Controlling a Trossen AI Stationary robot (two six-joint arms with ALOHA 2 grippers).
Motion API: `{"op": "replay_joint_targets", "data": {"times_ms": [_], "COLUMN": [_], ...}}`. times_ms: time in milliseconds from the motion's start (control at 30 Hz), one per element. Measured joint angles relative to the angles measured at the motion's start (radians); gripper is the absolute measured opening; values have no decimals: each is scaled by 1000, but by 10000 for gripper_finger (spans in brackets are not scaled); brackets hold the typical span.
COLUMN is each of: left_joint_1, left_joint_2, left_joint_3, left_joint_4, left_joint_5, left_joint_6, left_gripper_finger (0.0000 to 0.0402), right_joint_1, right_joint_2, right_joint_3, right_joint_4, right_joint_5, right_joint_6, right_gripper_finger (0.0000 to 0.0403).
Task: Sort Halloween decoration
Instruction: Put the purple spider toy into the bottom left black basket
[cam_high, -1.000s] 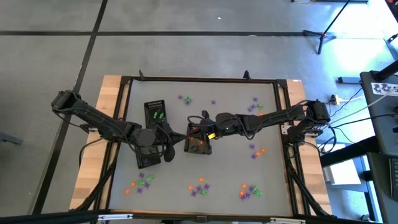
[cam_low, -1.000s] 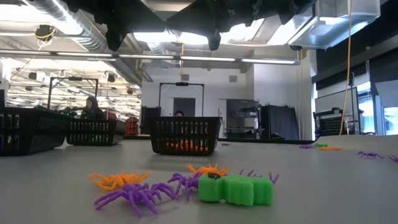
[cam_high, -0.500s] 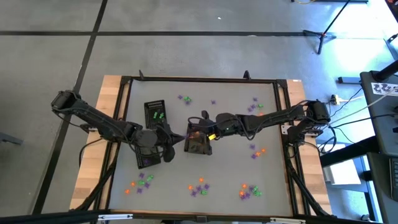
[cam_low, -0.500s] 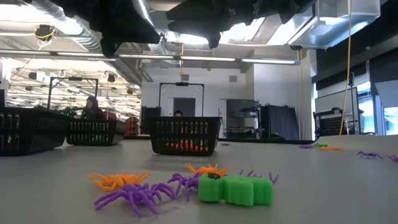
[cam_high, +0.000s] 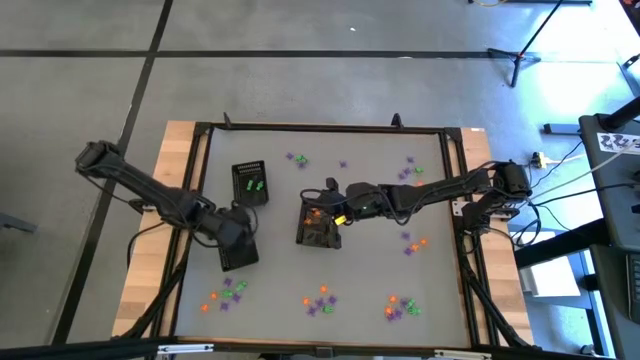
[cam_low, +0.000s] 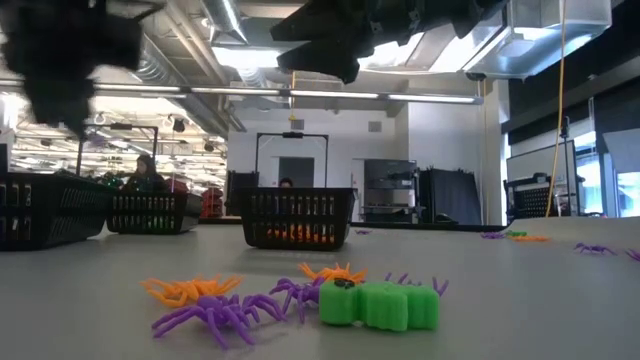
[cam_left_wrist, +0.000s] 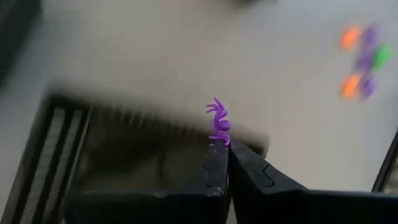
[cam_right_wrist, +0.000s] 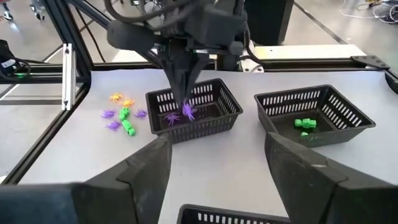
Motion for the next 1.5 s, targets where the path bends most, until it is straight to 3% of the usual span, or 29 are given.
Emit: {"op": "replay_joint_targets", "data": {"times_ms": [233, 933, 1167, 1500], "left_joint_1": [-35, -39, -39, -39], "left_joint_2": [-23, -23, -23, -23], "left_joint_3": [0, 0, 0, 0], "left_joint_4": [-131, -117, -116, -110], "left_joint_5": [159, 149, 171, 234], "left_joint_6": [-112, -111, -109, -45], "left_gripper_finger": [0, 0, 0, 0], "right_joint_1": [0, 0, -2, -2], "right_joint_2": [0, 0, 0, 0], "right_joint_3": [0, 0, 0, 0], "right_joint_4": [0, -22, -101, -93], "right_joint_5": [1, 3, 142, 149], "right_joint_6": [0, -13, -37, -37], "right_gripper_finger": [257, 257, 257, 257]}}
